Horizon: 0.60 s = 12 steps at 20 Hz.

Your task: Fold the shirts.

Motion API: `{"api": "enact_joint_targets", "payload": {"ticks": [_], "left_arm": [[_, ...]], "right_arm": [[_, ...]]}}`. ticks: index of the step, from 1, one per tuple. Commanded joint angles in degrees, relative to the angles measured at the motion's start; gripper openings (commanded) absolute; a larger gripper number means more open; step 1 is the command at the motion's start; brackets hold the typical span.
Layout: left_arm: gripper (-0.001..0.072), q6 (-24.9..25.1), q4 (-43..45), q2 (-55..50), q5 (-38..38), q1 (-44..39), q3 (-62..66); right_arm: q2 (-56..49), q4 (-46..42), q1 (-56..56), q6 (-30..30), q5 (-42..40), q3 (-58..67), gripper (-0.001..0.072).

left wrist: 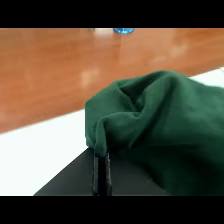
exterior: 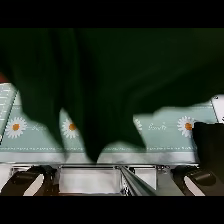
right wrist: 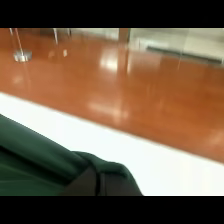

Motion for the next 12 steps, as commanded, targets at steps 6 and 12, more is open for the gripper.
{"api": "enact_joint_targets", "payload": {"ticks": [6, 12], "left_arm": [[0.0024, -0.6, -10.1, 6.4, 1.4, 0.0, -38.8], [0.0025, 1.0, -10.1, -4.1, 28.8, 0.0, -58.6]], "right_arm": [[6.6, 2.9, 0.0, 3.6, 0.5, -35.7, 0.0035], [-7.5, -1.7, 0.0, 10.4, -25.9, -54.3, 0.0036]]}}
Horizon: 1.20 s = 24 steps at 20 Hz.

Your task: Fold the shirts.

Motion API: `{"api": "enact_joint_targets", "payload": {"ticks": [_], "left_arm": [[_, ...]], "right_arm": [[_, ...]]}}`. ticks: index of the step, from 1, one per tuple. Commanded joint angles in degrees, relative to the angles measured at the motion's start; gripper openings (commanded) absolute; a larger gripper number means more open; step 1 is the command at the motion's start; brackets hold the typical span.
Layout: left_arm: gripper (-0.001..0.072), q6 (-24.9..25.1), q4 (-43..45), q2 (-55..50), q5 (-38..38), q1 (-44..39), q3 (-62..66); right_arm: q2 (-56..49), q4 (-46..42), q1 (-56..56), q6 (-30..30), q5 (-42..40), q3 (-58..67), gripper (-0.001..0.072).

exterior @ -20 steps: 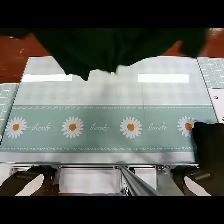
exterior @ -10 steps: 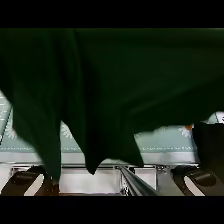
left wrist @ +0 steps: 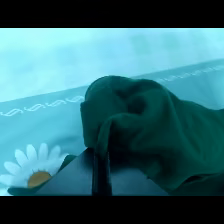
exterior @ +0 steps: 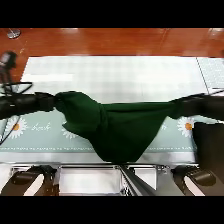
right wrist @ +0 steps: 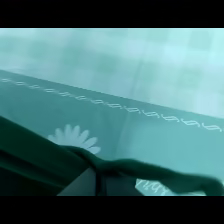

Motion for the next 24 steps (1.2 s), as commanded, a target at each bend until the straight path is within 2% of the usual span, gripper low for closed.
{"api": "enact_joint_targets", "payload": {"ticks": [1, 4, 7, 8, 9, 10, 13, 15, 17, 20, 22, 24], "left_arm": [[0.0025, 0.6, -0.8, -8.6, 16.2, 0.0, -7.2], [0.0025, 0.5, -2.4, -19.2, 22.9, 0.0, -5.0], [0.0045, 0.5, -6.6, -27.6, 22.5, 0.0, -0.4], [0.0288, 0.6, -6.7, -29.7, 21.5, 0.0, 1.8], [0.0690, 0.4, -5.7, -31.1, 19.0, 0.2, 4.3], [0.0703, 0.6, -3.1, -32.1, 14.2, 1.3, 7.7], [0.0702, 2.1, 2.6, -32.1, -0.7, 7.6, 15.6], [0.0702, 3.9, 1.6, -32.3, -7.2, 12.0, 15.1], [0.0701, 8.0, -2.2, -33.4, -10.4, 13.3, 10.4], [0.0701, 18.9, -10.8, -35.9, -9.7, 12.7, 3.8], [0.0701, 22.1, -13.6, -38.5, -10.7, 11.4, 3.3], [0.0701, 23.1, -13.0, -40.7, -11.0, 9.4, 3.3]], "right_arm": [[-11.6, -0.9, 0.0, 3.1, -17.5, -6.2, 0.0036], [-25.8, 0.0, 0.0, 4.7, -25.1, -1.2, 0.0036], [-38.4, 4.5, 0.0, 4.5, -24.7, 7.9, 0.0036], [-41.2, 5.7, 0.0, 4.3, -23.6, 11.0, 0.0086], [-43.4, 6.8, -0.3, 3.2, -20.8, 14.6, 0.0452], [-44.6, 7.8, -1.2, 0.5, -16.5, 18.3, 0.0613], [-41.6, 5.2, -8.5, -4.8, -0.7, 24.4, 0.0616], [-36.7, 3.1, -16.3, -5.5, 7.2, 20.8, 0.0615], [-29.9, 4.5, -23.0, -6.7, 6.3, 7.9, 0.0614], [-21.3, 15.8, -26.5, -14.1, 4.8, -14.6, 0.0614], [-17.0, 22.3, -25.5, -17.6, 4.2, -25.2, 0.0615], [-14.3, 23.3, -23.6, -17.8, 4.0, -30.6, 0.0615]]}}
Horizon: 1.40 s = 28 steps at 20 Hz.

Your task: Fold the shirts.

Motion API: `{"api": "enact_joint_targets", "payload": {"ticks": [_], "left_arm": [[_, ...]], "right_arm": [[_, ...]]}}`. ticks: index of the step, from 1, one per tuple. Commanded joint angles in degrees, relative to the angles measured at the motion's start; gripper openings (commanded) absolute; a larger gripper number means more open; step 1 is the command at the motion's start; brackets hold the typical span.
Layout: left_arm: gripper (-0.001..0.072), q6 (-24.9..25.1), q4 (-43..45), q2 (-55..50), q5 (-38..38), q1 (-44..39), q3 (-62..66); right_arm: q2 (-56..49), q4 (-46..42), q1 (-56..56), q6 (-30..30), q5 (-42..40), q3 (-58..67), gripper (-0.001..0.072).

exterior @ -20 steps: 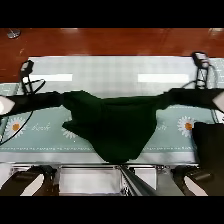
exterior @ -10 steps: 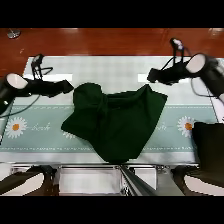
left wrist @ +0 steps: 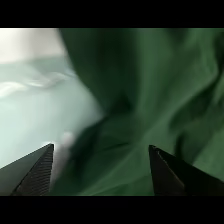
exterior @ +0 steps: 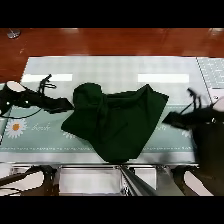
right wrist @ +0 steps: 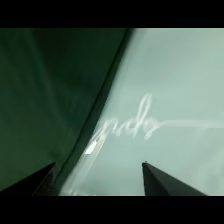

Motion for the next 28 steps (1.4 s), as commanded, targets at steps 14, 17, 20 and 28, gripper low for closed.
{"api": "enact_joint_targets", "payload": {"ticks": [14, 17, 20, 28], "left_arm": [[0.0024, 7.9, -3.1, -5.2, -4.0, -5.7, 0.8], [0.0024, 7.8, -3.9, -5.2, -3.6, -5.7, 0.8], [0.0024, 7.8, -8.3, -5.2, -2.8, -5.7, 0.8], [0.0024, 7.8, -15.9, -4.3, -1.1, -5.3, 1.1]], "right_arm": [[-1.8, 9.5, 26.8, 5.8, -5.2, -12.9, 0.0615], [-6.3, 17.2, 29.3, 2.8, -10.8, -12.9, 0.0615], [-8.3, 27.7, 29.3, -1.3, -18.0, -12.2, 0.0614], [-14.9, 30.5, 31.7, -6.7, -19.3, -0.1, 0.0035]]}}
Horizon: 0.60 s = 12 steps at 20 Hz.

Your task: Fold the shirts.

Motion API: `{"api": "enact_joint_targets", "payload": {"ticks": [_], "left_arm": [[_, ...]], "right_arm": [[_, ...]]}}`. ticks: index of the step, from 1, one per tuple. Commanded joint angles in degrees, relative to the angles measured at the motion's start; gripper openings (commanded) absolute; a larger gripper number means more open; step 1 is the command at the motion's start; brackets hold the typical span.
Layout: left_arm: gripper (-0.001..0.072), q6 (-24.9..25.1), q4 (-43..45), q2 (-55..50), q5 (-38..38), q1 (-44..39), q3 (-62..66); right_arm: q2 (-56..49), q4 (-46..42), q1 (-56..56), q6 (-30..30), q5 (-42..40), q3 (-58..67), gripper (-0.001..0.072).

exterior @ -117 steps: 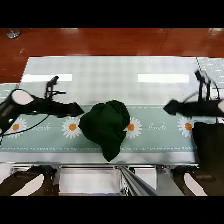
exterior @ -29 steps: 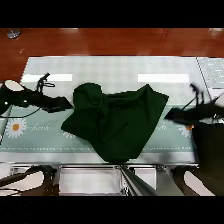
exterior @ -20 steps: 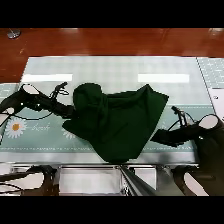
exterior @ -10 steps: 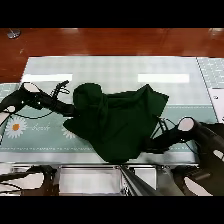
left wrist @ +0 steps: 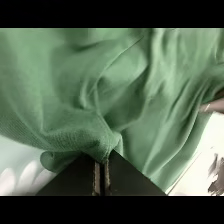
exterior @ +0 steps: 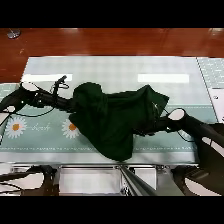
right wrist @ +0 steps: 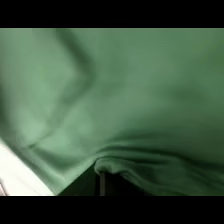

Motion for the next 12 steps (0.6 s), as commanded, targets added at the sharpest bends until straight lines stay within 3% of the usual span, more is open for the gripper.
{"api": "enact_joint_targets", "payload": {"ticks": [1, 5, 8, 12], "left_arm": [[0.0024, 0.0, -4.0, 1.3, -0.2, 1.0, 0.9], [0.0024, 0.0, -15.6, 8.7, -3.8, 6.5, 7.5], [0.0024, 0.2, -27.7, 16.9, 0.0, 10.9, 15.5], [0.0024, 0.0, -30.1, 27.2, 6.6, 16.1, 28.6]], "right_arm": [[-1.6, -0.4, 0.2, -3.2, 2.5, 7.0, 0.0035], [4.6, -13.9, -6.0, 2.8, 6.6, 24.6, 0.0035], [8.5, -24.7, -12.0, 8.5, 9.8, 44.4, 0.0035], [12.2, -32.5, -15.5, 9.7, 17.5, 68.7, 0.0035]]}}
